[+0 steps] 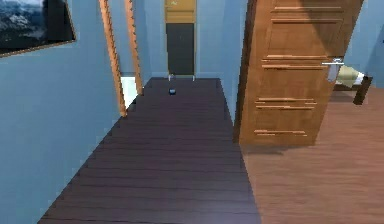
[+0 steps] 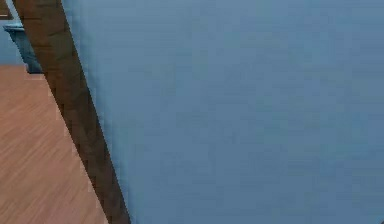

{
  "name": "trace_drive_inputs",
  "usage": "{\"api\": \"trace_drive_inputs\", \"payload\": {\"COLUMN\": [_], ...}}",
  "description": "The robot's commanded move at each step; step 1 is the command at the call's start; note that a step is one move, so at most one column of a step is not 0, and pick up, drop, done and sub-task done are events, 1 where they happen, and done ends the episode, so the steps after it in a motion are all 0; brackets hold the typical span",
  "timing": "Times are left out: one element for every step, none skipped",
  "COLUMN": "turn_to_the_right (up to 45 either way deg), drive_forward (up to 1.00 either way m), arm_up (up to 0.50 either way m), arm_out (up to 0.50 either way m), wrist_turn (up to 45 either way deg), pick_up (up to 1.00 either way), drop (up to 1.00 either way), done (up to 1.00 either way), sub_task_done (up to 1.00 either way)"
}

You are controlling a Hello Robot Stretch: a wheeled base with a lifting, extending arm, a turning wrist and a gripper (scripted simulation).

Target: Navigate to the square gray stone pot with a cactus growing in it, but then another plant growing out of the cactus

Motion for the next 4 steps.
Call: {"api": "trace_drive_inputs", "payload": {"turn_to_the_right": [0.0, 45.0, 21.0, 3.0], "drive_forward": [0.5, 0.0, 0.0, 0.0], "arm_up": [0.0, 0.0, 0.0, 0.0], "arm_out": [0.0, 0.0, 0.0, 0.0], "wrist_turn": [0.0, 0.0, 0.0, 0.0], "pick_up": [0.0, 0.0, 0.0, 0.0], "drop": [0.0, 0.0, 0.0, 0.0], "done": [0.0, 0.0, 0.0, 0.0], "sub_task_done": [0.0, 0.0, 0.0, 0.0]}}
